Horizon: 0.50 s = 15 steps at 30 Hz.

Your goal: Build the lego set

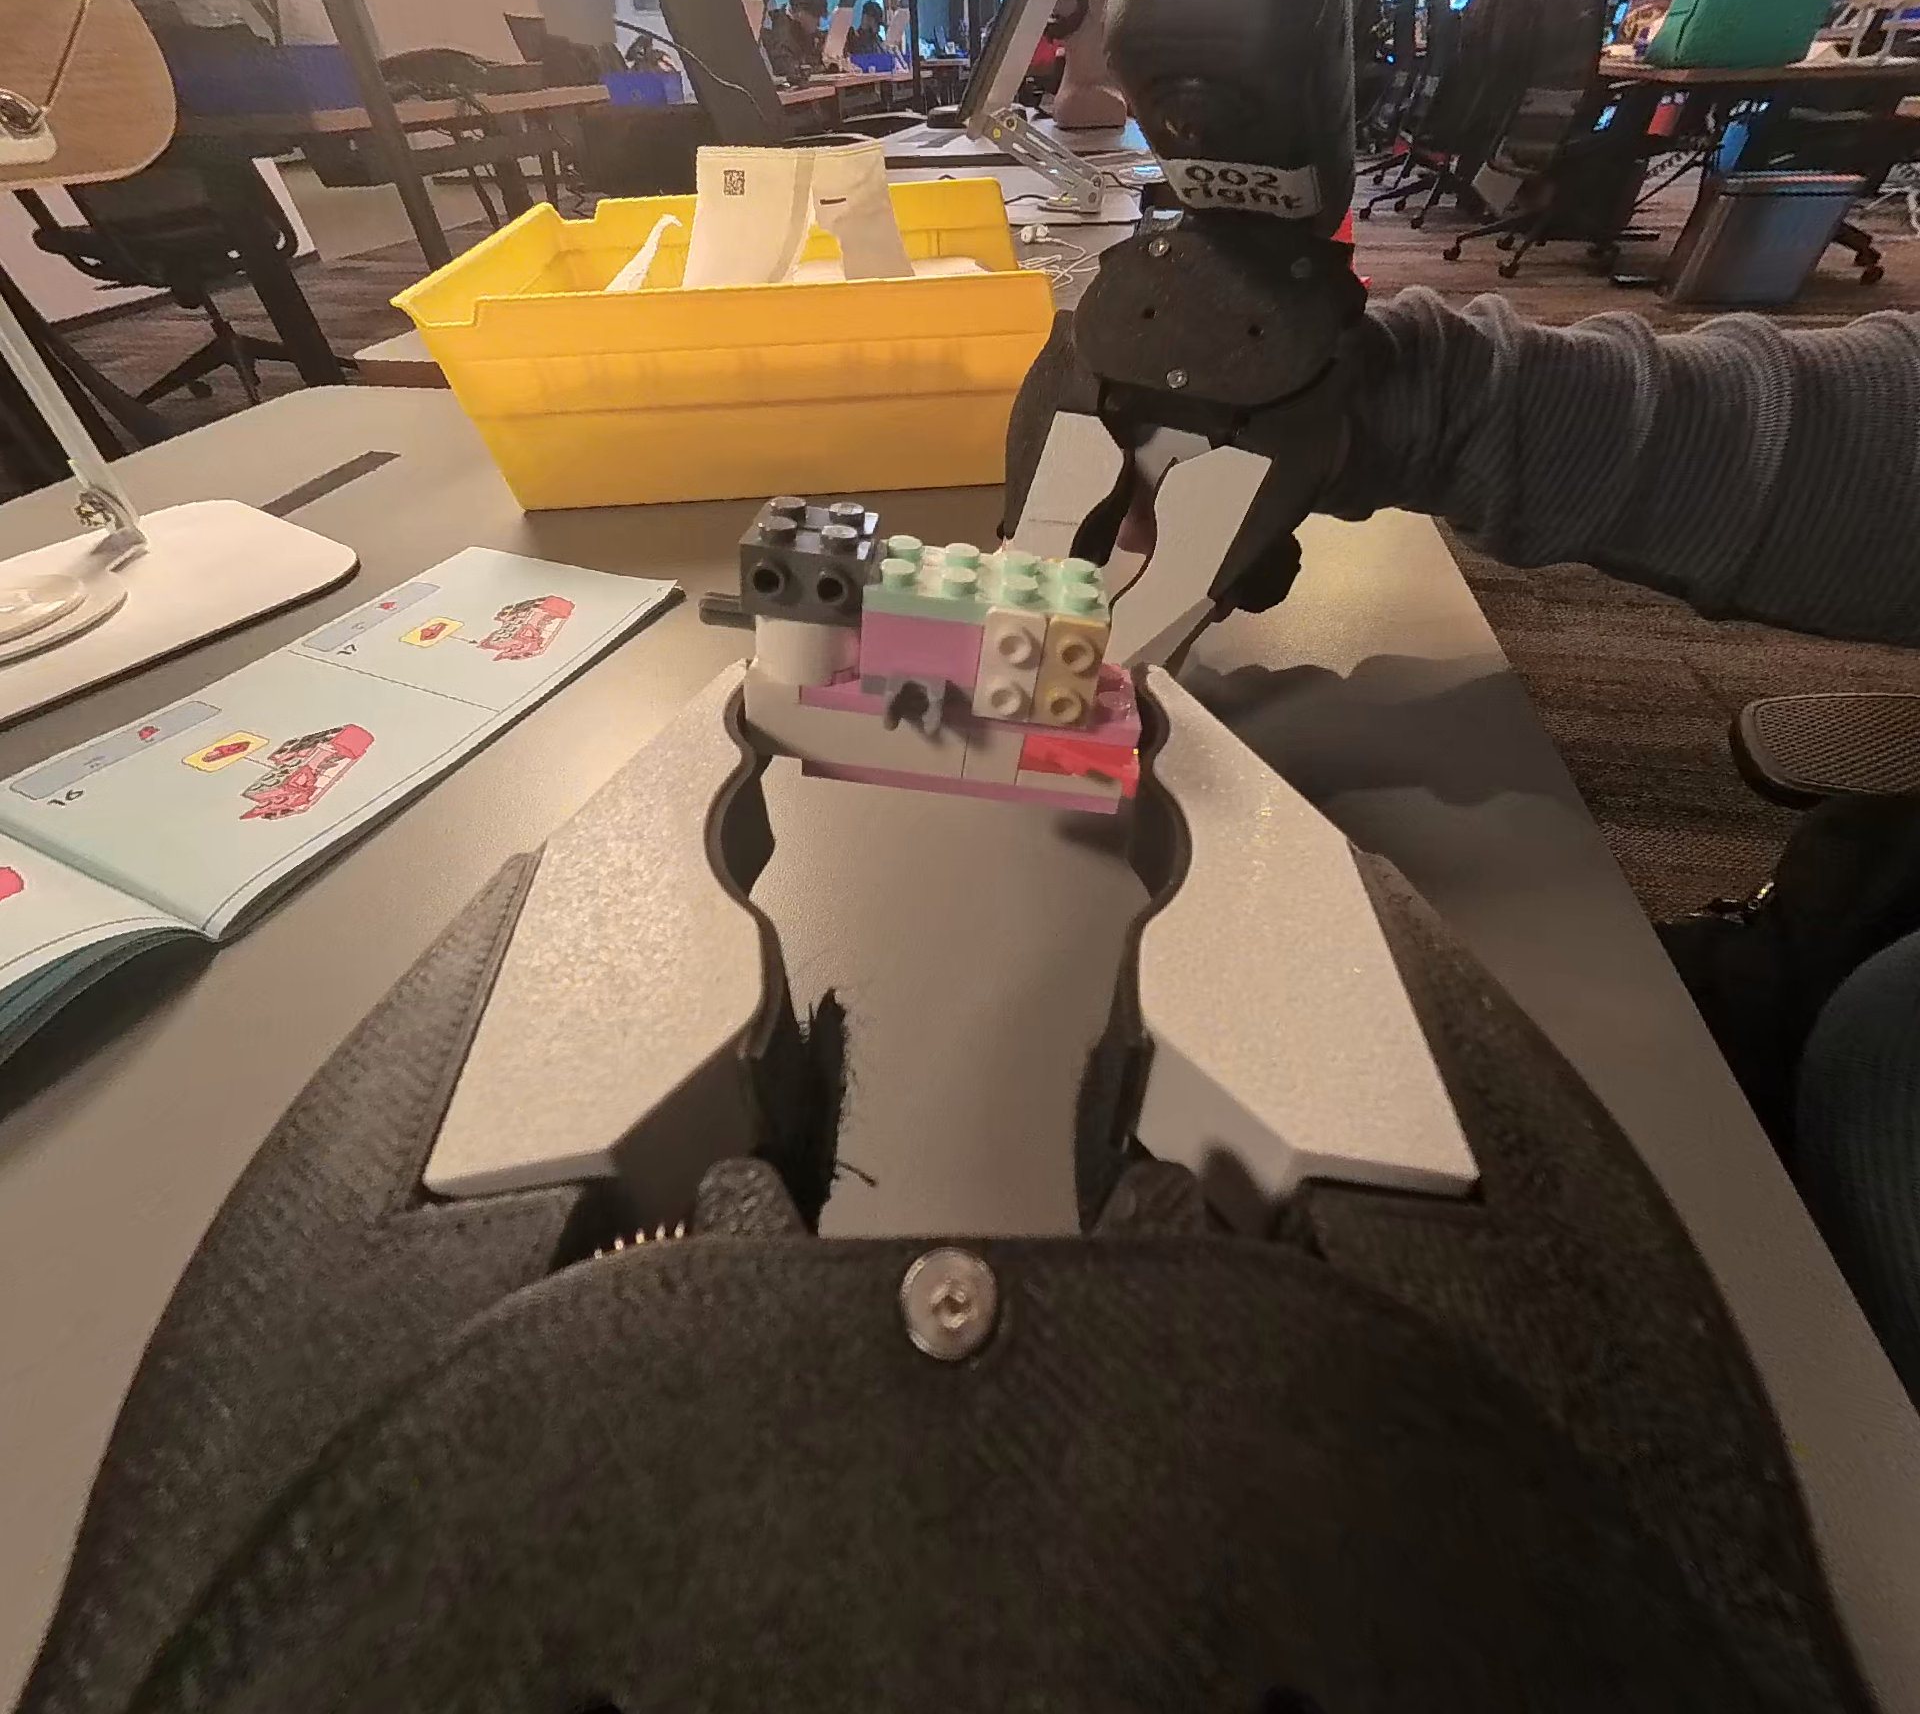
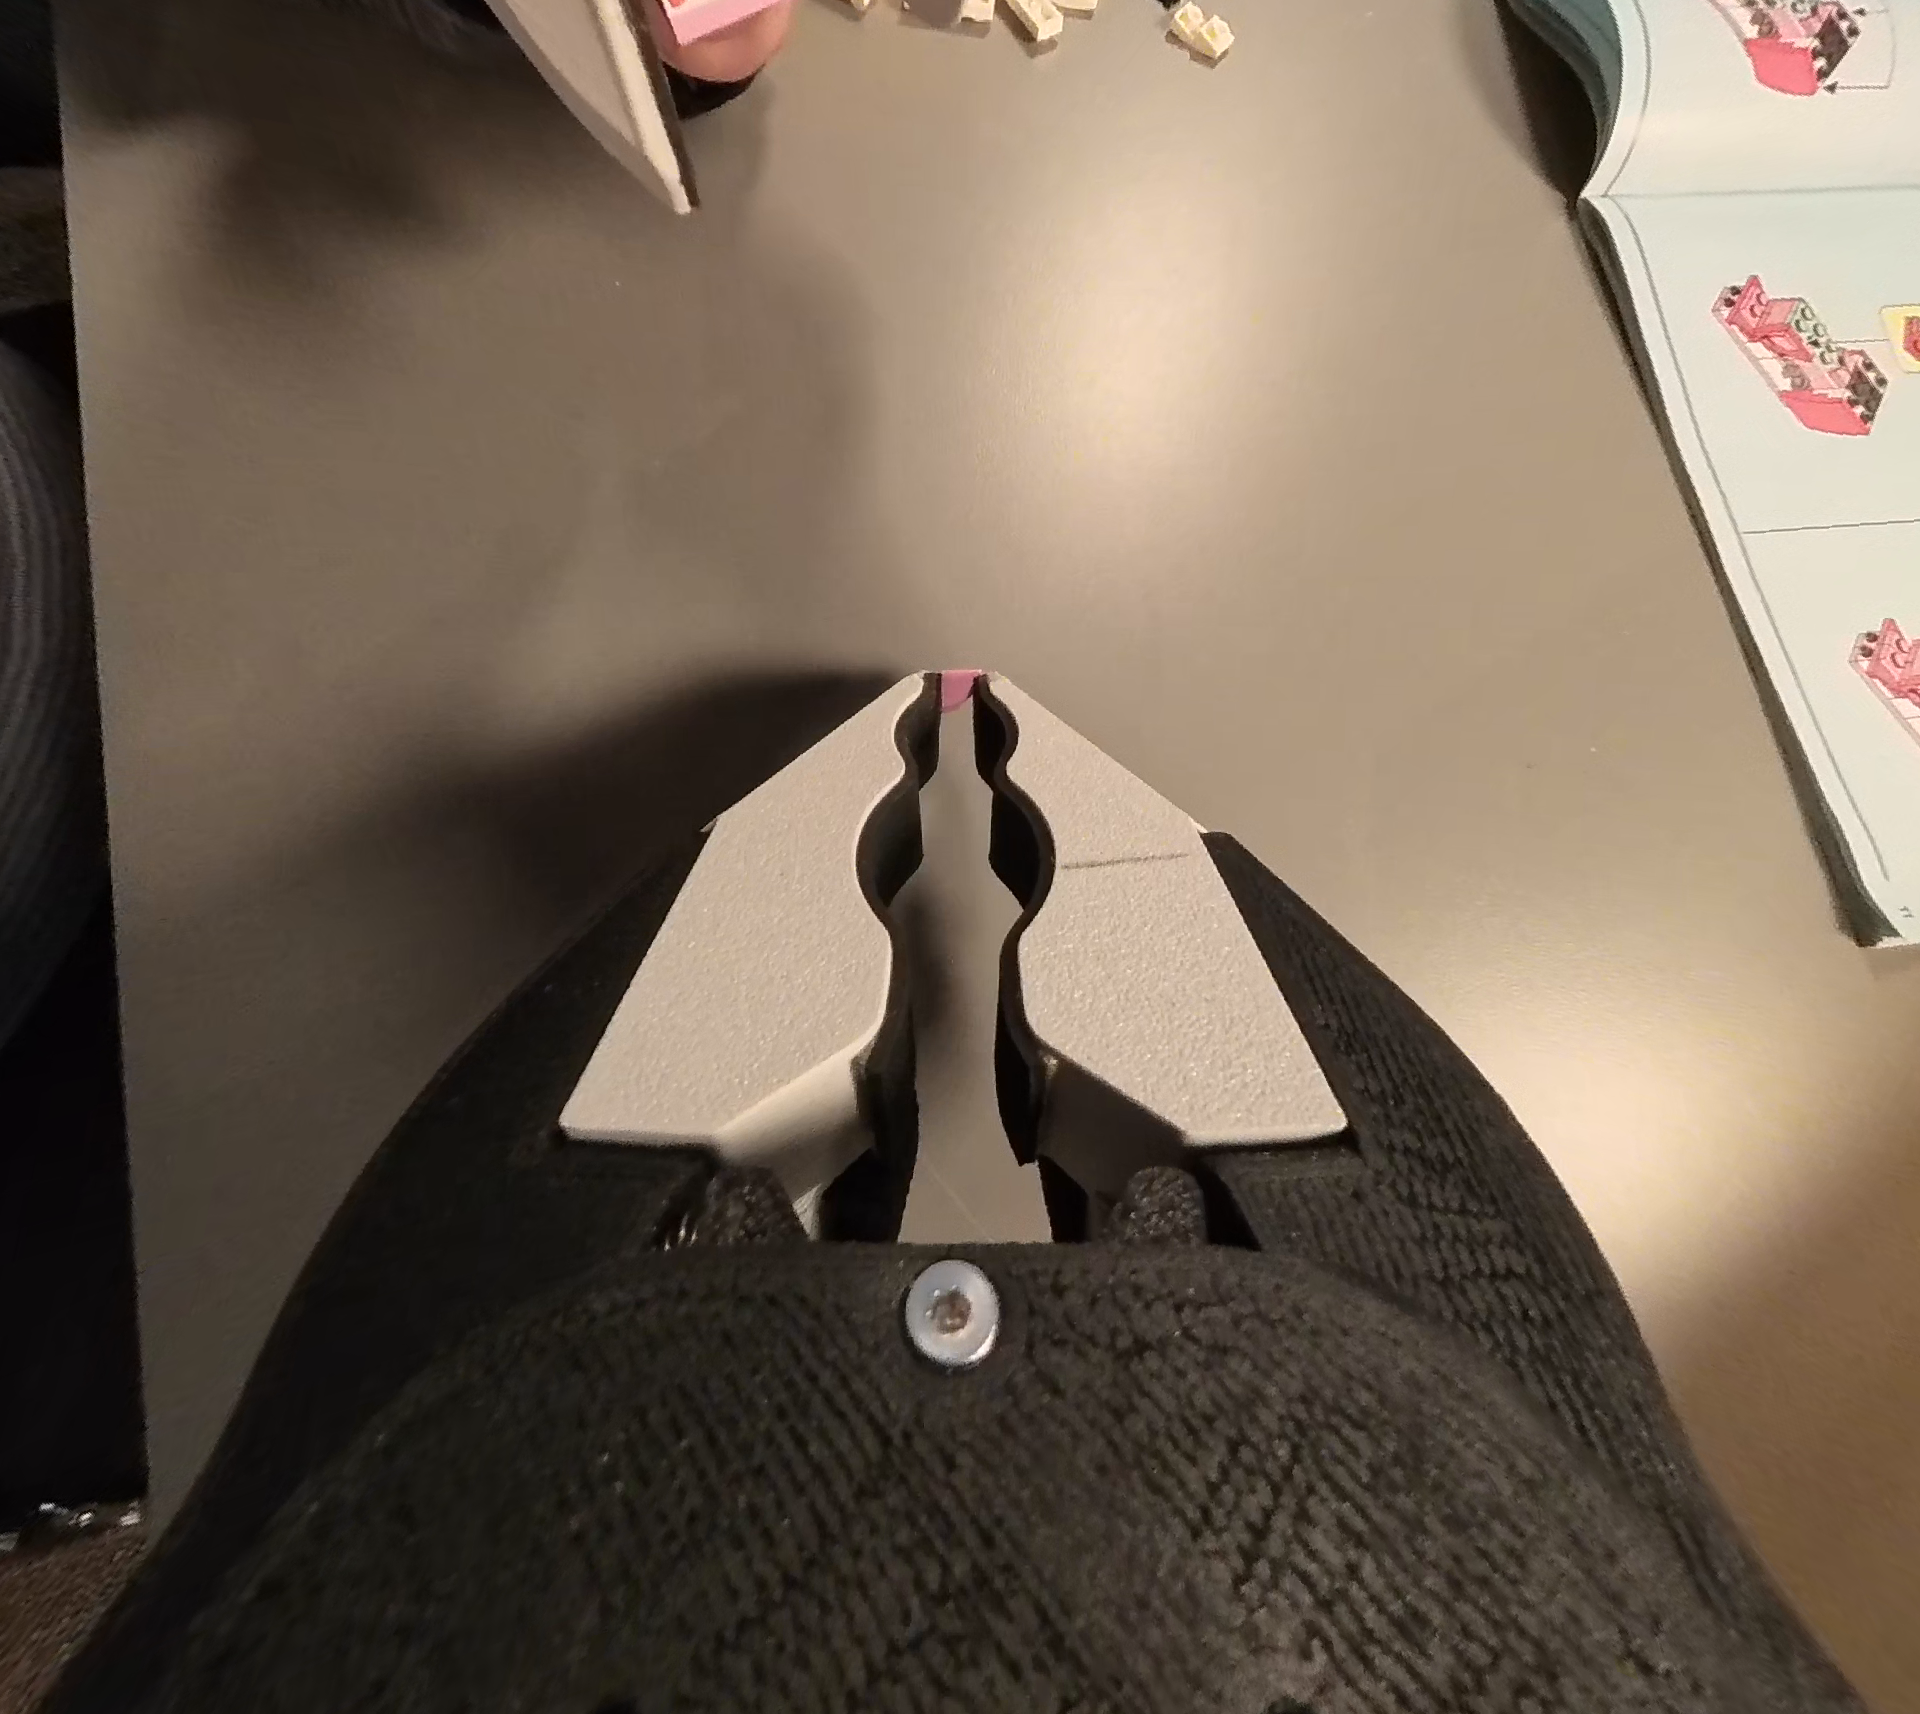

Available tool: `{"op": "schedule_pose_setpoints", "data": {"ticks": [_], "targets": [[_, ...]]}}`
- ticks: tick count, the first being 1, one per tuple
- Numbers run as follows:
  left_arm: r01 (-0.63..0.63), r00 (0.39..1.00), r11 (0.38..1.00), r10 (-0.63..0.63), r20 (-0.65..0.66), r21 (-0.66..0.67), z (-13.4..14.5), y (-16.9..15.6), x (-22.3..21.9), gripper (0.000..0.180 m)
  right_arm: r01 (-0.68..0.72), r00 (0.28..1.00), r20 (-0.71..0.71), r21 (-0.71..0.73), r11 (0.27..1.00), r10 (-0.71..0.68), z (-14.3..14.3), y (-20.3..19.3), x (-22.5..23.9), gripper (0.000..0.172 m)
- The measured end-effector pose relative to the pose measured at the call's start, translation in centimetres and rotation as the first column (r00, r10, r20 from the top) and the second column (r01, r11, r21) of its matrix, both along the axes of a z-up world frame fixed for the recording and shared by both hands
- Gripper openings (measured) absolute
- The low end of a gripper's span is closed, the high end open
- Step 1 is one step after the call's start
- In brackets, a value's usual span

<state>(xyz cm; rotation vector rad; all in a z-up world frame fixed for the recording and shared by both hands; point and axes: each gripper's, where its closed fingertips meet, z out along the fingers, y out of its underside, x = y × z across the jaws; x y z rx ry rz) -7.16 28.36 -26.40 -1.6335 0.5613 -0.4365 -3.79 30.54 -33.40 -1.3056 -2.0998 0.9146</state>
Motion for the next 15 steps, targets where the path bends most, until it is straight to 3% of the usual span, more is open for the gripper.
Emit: {"op": "schedule_pose_setpoints", "data": {"ticks": [15], "targets": [[0.0, 1.0, 1.0, 0.0, -0.001, 0.0, 0.0, 0.0, 0.0, 0.068, -0.021, 0.995, -0.103, -0.01, 1.0, 0.02, 3.2, -0.6, -1.0, 0.004]]}}
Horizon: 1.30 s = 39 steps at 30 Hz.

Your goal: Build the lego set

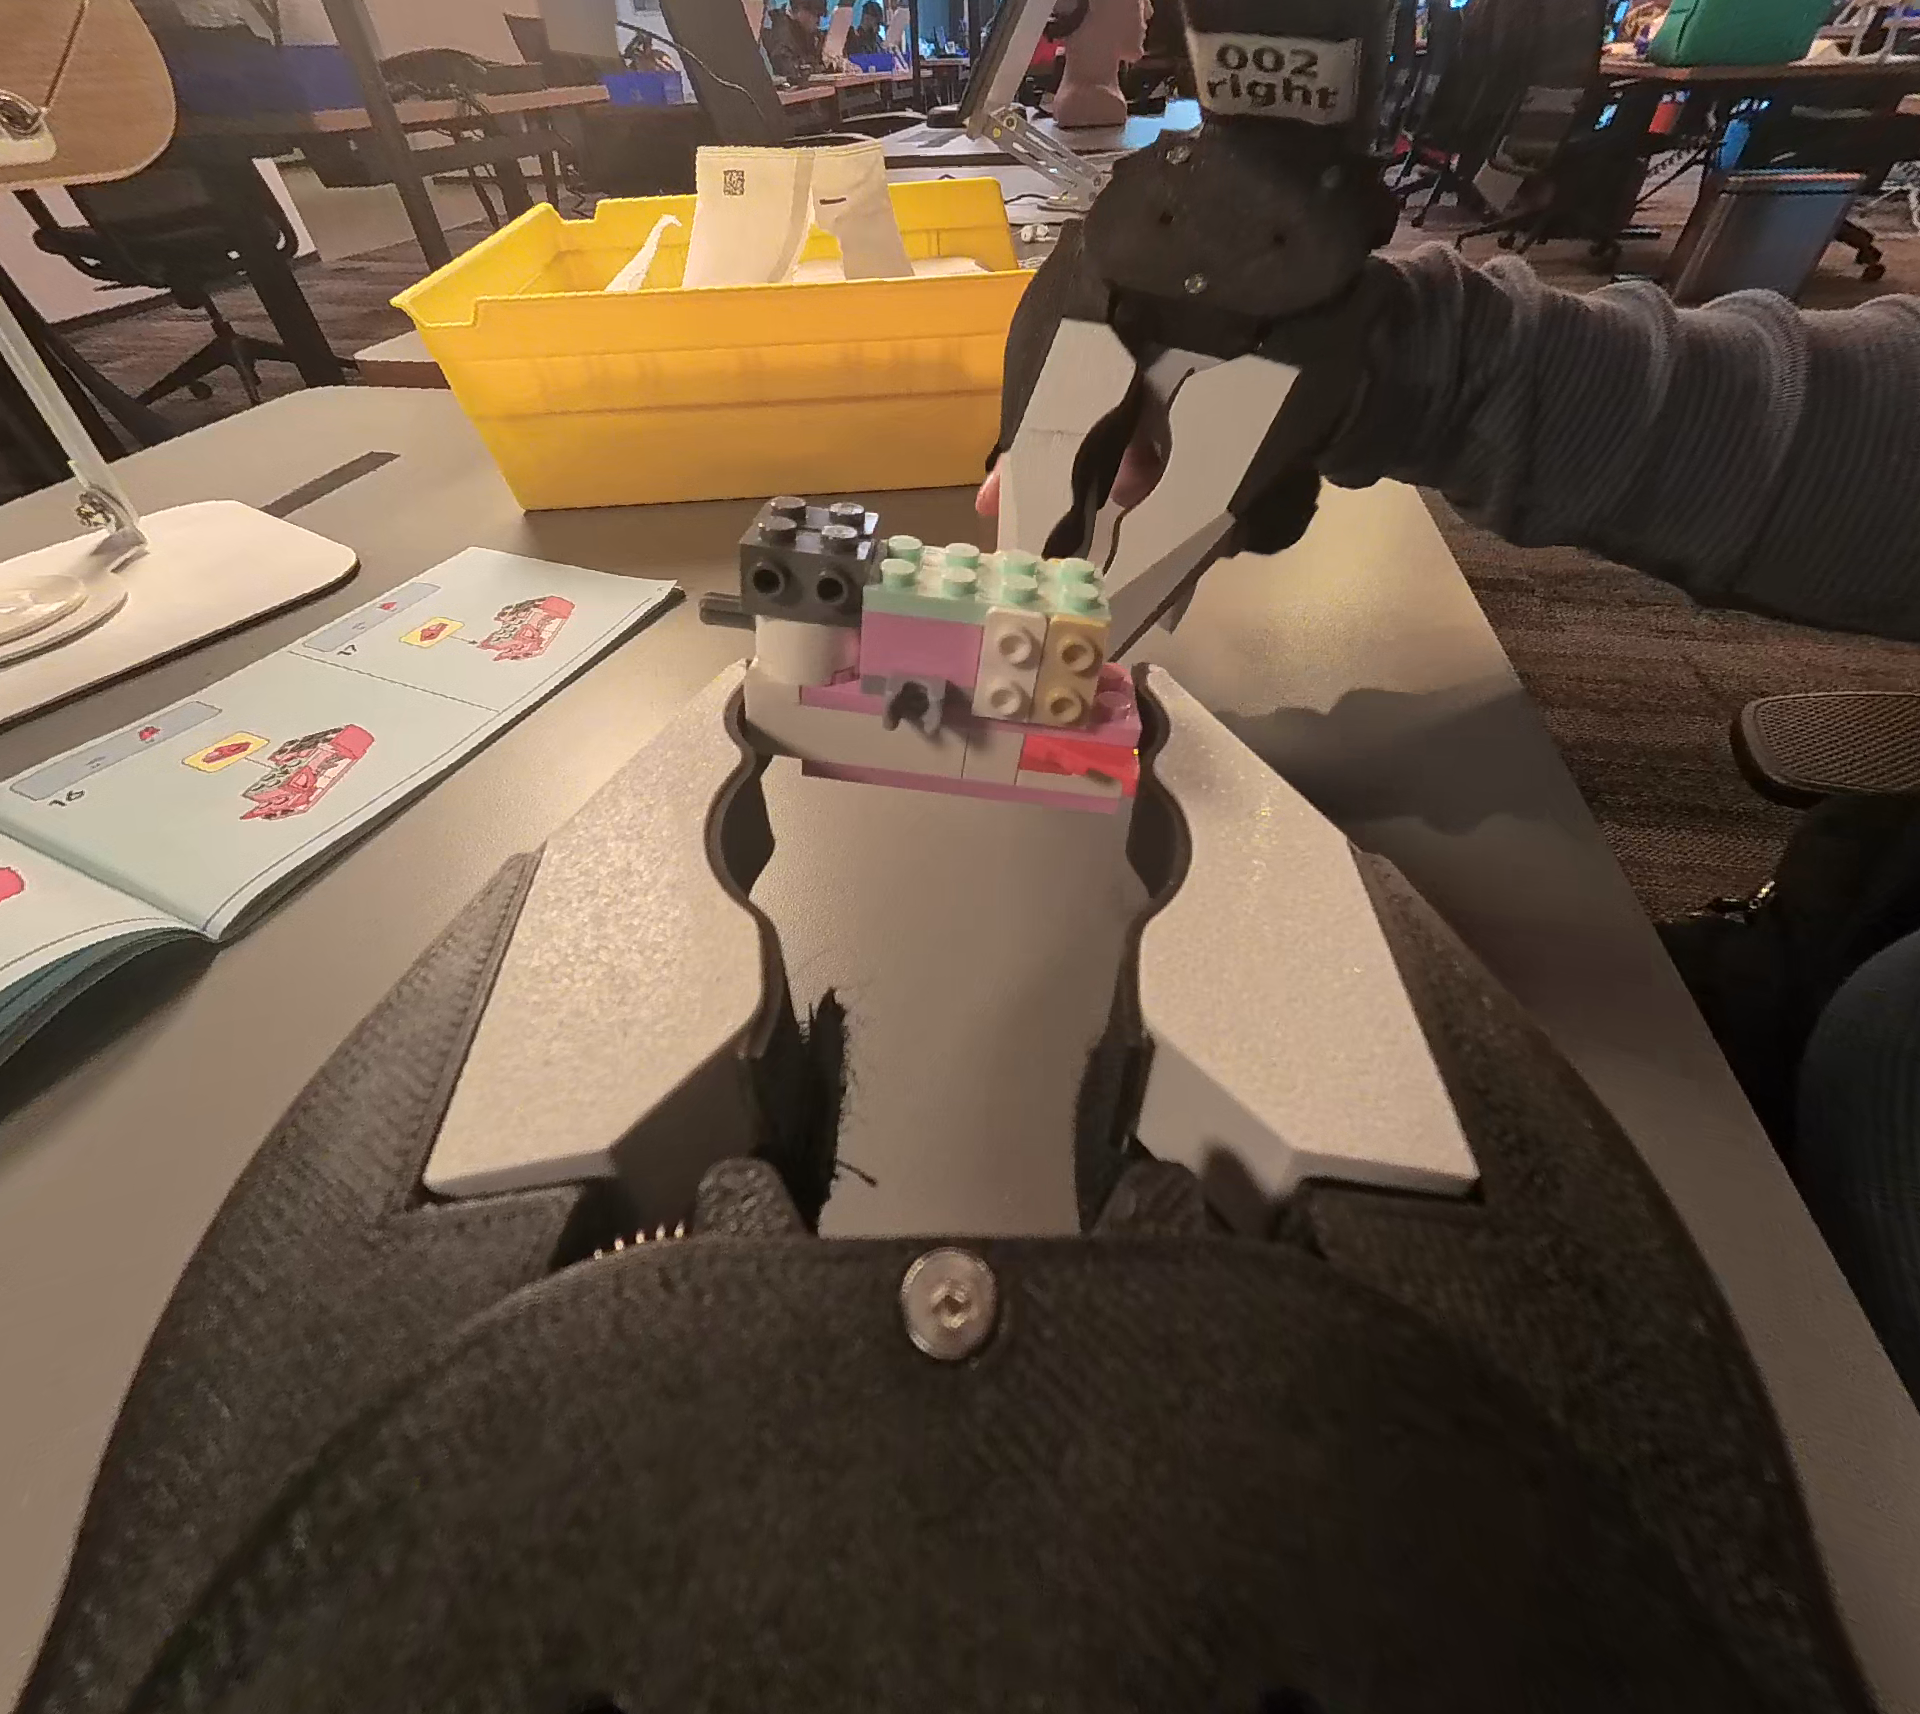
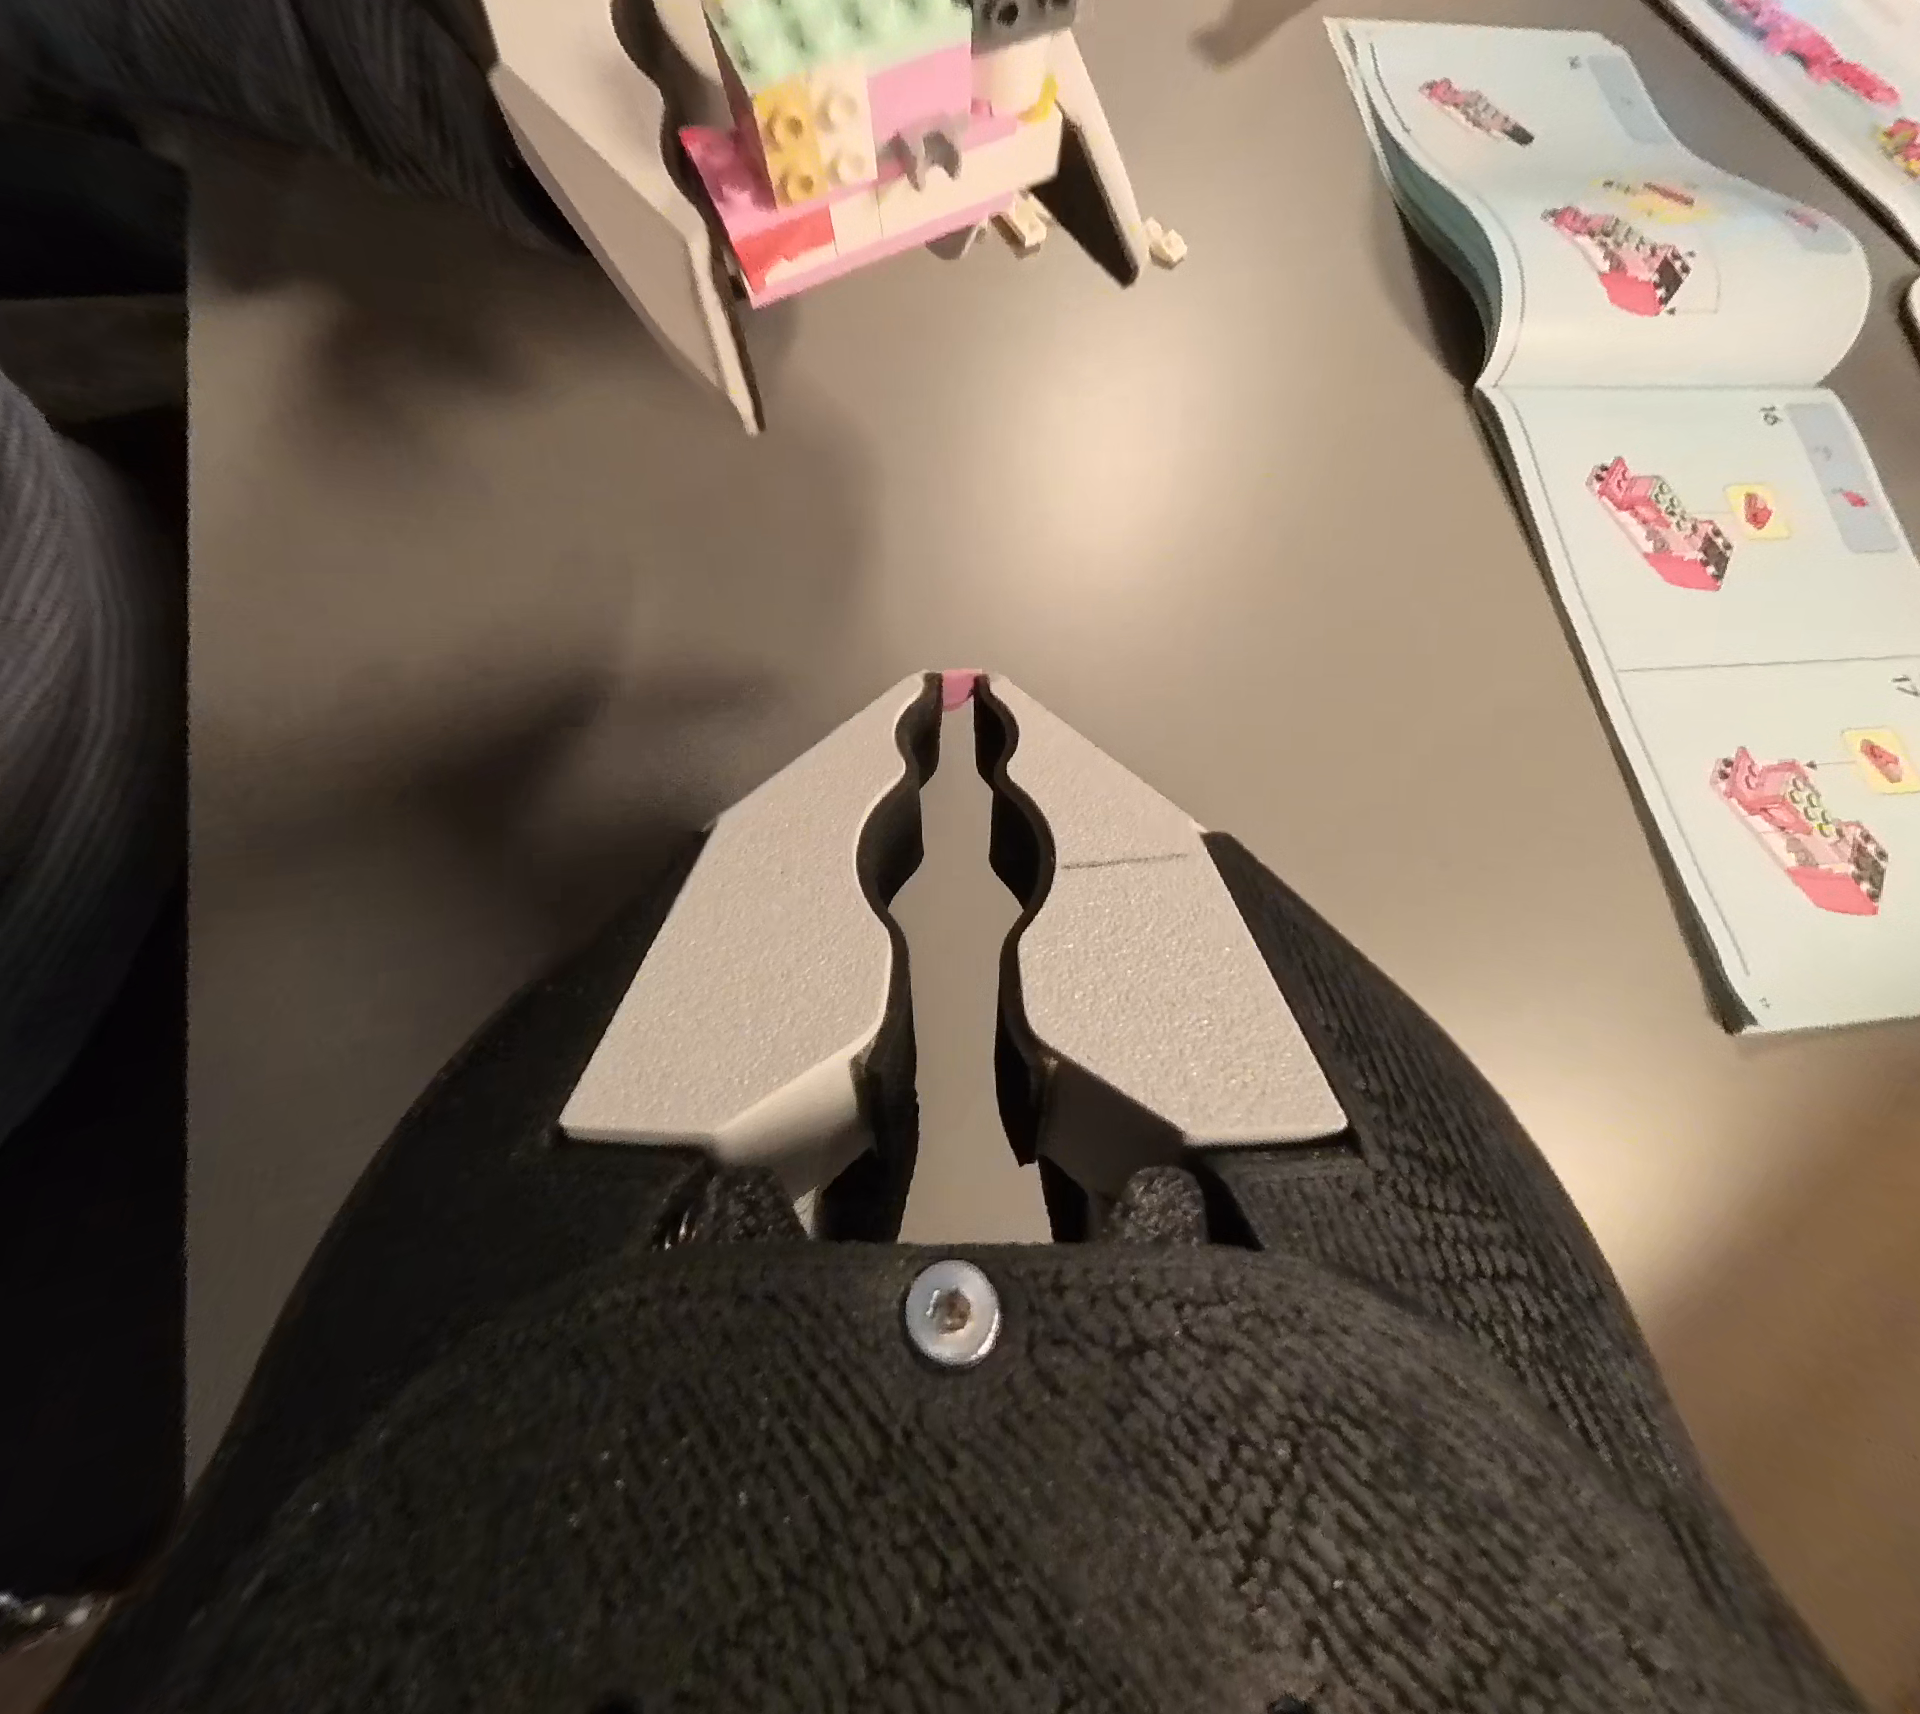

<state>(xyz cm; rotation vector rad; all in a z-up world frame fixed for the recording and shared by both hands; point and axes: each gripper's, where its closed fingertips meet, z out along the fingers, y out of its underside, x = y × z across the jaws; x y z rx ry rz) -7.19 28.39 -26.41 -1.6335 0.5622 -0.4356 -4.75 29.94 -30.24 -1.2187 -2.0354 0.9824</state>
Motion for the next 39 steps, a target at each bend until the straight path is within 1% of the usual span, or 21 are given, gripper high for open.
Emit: {"op": "schedule_pose_setpoints", "data": {"ticks": [5, 7, 10, 15, 17, 20, 22, 26, 39], "targets": [[0.0, 1.0, 1.0, 0.0, 0.0, 0.001, 0.0, 0.0, 0.0, 0.068, -0.001, 1.0, -0.023, -0.019, 1.0, 0.0, 0.4, -0.2, -0.2, 0.004], [0.0, 1.0, 1.0, 0.0, -0.001, 0.001, 0.0, 0.0, 0.0, 0.068, -0.007, 0.999, -0.048, -0.036, 0.999, 0.005, 1.0, -0.5, -0.4, 0.004], [0.0, 1.0, 1.0, 0.0, -0.002, 0.0, 0.0, 0.0, 0.0, 0.068, -0.024, 0.993, -0.119, -0.065, 0.998, 0.017, 2.9, -1.1, -1.0, 0.004], [0.001, 1.0, 1.0, -0.001, -0.002, 0.001, 0.0, 0.0, 0.0, 0.068, -0.077, 0.968, -0.246, -0.079, 0.994, 0.056, 7.3, -2.3, -2.4, 0.004], [0.001, 1.0, 1.0, -0.001, -0.003, 0.0, 0.0, 0.0, 0.0, 0.068, -0.095, 0.959, -0.275, -0.068, 0.993, 0.073, 8.9, -2.7, -2.9, 0.004], [0.004, 1.0, 1.0, -0.004, -0.002, 0.0, 0.0, 0.0, 0.0, 0.068, -0.119, 0.952, -0.286, -0.029, 0.992, 0.106, 10.1, -3.4, -3.5, 0.004], [0.005, 1.0, 1.0, -0.005, -0.003, 0.0, 0.0, 0.0, 0.1, 0.068, -0.136, 0.951, -0.281, -0.005, 0.991, 0.129, 10.4, -3.9, -3.8, 0.004], [0.007, 1.0, 1.0, -0.007, -0.004, 0.0, 0.0, 0.0, 0.2, 0.068, -0.148, 0.955, -0.255, 0.029, 0.989, 0.15, 10.0, -4.2, -4.4, 0.004], [0.006, 1.0, 1.0, -0.006, -0.001, 0.001, 0.0, 0.0, 0.1, 0.068, -0.147, 0.961, -0.23, 0.047, 0.988, 0.154, 9.5, -4.7, -4.9, 0.004]]}}
